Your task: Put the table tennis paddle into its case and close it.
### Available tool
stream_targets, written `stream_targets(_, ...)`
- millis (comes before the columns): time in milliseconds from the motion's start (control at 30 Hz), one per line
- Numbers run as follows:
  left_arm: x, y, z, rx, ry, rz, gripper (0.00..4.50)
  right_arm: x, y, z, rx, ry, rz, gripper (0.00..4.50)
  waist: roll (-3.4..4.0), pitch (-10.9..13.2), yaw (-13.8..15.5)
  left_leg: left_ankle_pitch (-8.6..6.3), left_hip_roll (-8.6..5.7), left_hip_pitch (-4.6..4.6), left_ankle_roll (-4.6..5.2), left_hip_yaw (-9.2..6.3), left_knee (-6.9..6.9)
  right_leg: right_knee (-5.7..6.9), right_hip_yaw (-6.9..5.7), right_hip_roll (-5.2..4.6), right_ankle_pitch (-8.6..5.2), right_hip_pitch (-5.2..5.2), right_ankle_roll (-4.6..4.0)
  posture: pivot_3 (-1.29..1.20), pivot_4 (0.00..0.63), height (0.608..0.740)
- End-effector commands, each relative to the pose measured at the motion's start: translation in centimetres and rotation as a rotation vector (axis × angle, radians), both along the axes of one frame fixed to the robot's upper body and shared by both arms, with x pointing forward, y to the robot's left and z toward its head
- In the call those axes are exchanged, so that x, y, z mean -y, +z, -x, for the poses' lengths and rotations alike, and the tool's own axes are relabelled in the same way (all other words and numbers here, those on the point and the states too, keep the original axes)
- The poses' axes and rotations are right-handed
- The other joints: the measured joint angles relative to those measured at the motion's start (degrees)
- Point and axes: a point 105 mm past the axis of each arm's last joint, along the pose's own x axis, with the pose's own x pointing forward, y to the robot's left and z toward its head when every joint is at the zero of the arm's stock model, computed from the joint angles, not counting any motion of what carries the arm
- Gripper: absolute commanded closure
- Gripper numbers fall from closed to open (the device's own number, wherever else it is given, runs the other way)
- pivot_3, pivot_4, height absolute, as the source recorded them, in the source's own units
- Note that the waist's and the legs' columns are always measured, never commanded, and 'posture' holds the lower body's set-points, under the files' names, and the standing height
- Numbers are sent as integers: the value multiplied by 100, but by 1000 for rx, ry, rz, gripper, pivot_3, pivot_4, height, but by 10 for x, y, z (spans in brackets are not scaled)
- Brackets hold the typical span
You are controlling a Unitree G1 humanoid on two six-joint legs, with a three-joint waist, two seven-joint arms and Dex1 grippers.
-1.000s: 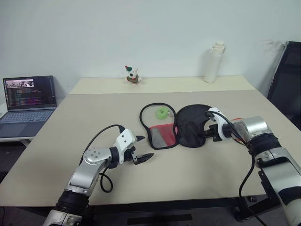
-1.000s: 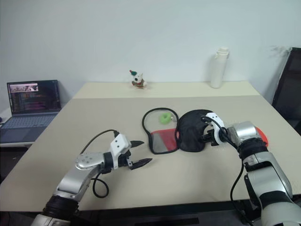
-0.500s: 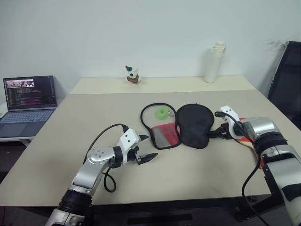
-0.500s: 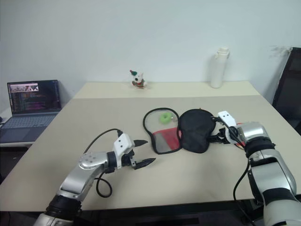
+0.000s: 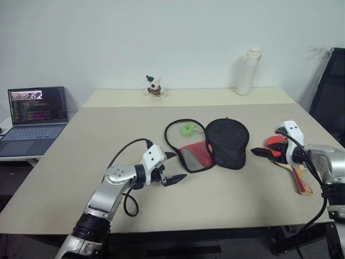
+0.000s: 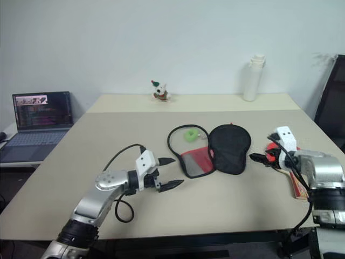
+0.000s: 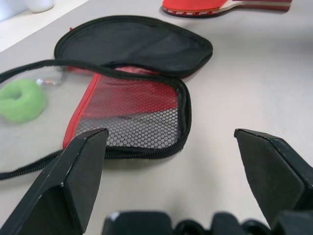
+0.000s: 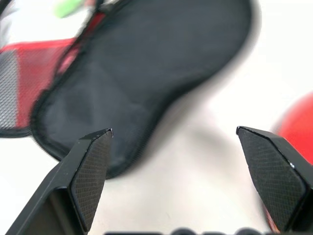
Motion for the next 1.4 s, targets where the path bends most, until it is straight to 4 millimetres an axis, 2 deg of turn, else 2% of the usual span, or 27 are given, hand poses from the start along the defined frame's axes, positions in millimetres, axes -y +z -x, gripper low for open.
stream_targets(33, 10, 18, 3, 57, -63, 19, 0, 26, 17, 6, 97, -193, -6, 44, 0, 0, -5, 0, -1, 1, 0, 3, 0, -1, 1, 0, 2, 0, 3, 0, 150, 740)
stream_targets(133, 13, 20, 6, 46, -107, 10, 0, 36, 12, 12, 104, -284, -6, 44, 0, 0, -17, 0, -4, 4, 0, 7, -2, -1, 6, 3, 2, 1, 3, 0, 150, 740)
stream_targets(333, 16, 32, 17, 15, -238, -21, 0, 49, -13, 25, 40, -385, -38, 44, 0, 0, -15, 0, -5, 3, 0, 17, -3, -2, 4, 13, 1, 0, 3, 0, 150, 740)
stream_targets(433, 20, 42, 18, 14, -285, -9, 0, 54, -27, 32, -3, -399, -38, 44, 0, 0, -14, 0, -5, 2, 0, 28, -2, -6, 6, 12, 1, 1, 3, 0, 150, 740)
stream_targets(567, 26, 53, 18, 22, -316, 20, 0, 55, -36, 38, -40, -384, -54, 44, 0, 0, -34, 0, -7, 6, 0, 48, -2, -6, 8, 13, 2, 1, 5, 0, 150, 740)
stream_targets(733, 28, 50, 17, 30, -317, 11, 0, 67, -50, 42, -73, -388, -28, 44, 0, 0, -30, 0, -7, 8, 1, 50, -3, -6, 12, 21, 2, 1, 4, 0, 150, 740)
stream_targets(833, 27, 48, 16, 30, -312, 4, 0, 72, -57, 41, -88, -392, -14, 44, 0, 0, -31, 0, -9, 9, 1, 54, -3, -7, 13, 23, 2, 1, 5, 0, 150, 740)
stream_targets(1200, 25, 44, 13, 40, -290, -9, 0, 67, -73, 18, -84, -338, 49, 44, -23, -11, -47, 0, -8, 36, 1, 71, 3, -10, 23, 25, 15, 21, 23, 0, 150, 740)
stream_targets(1300, 24, 43, 13, 43, -283, -11, 0, 66, -74, 15, -93, -336, 49, 877, -29, -14, -52, 0, -8, 41, 0, 73, 4, -10, 32, 25, 18, 22, 26, 0, 150, 740)
stream_targets(1400, 23, 43, 14, 44, -276, -12, 0, 67, -75, 15, -102, -346, 40, 1943, -29, -14, -52, 0, -6, 41, 1, 73, 3, -11, 32, 26, 18, 22, 26, 0, 150, 740)
